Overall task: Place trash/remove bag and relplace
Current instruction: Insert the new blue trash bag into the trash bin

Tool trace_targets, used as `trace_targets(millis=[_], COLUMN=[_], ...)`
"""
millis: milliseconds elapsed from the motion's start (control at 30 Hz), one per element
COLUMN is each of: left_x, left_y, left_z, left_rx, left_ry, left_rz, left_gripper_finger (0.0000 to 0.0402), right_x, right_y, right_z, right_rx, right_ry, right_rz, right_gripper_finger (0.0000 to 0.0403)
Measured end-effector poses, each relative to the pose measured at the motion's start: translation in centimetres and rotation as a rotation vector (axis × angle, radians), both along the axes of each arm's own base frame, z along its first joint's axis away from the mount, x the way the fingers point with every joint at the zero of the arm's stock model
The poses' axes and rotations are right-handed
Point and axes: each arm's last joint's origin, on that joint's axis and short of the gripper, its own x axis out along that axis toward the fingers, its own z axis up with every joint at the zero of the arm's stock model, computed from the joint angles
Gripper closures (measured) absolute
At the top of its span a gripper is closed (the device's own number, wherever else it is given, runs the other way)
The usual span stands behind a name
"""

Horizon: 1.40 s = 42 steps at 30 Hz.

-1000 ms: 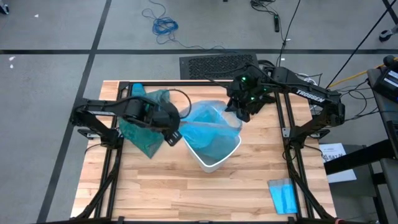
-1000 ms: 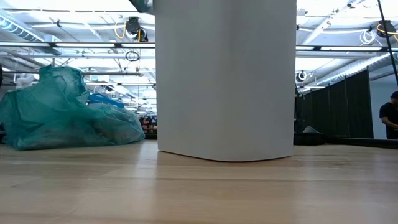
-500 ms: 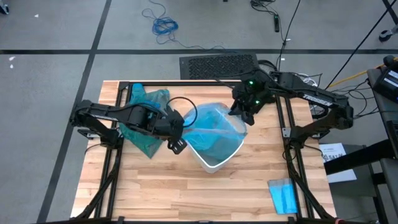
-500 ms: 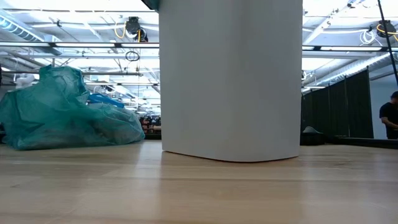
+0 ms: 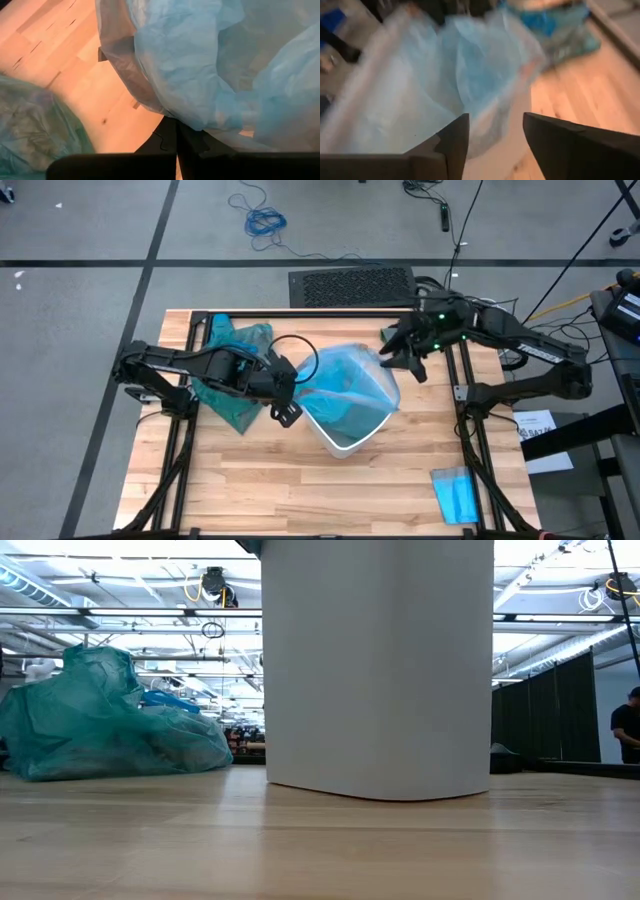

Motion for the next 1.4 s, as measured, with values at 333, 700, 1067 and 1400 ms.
trace_targets(millis=[333, 700, 1067, 1400], left_x=[0.0, 0.0, -0.1, -0.1], left_y=[0.0, 0.1, 0.2, 0.2], left_z=[0.0, 0.0, -0.2, -0.2], left_rx=[0.000, 0.022, 0.067, 0.075], left_ry=[0.000, -0.002, 0.012, 0.013], left_rz=[0.001, 0.006, -0.018, -0.025], left_gripper_finger=[0.0401, 0.0401, 0.0401, 0.0401], right_x=[0.8, 4.6, 6.3, 7.5], right_y=[0.3, 0.3, -2.6, -3.7], right_z=[1.6, -1.0, -2.5, -4.4], right_rx=[-0.052, -0.056, -0.028, 0.031], right_ry=[-0.164, -0.047, -0.015, 0.068], right_rz=[-0.052, 0.004, -0.080, -0.063], right_gripper_finger=[0.0296, 0.0401, 0.0403, 0.0403])
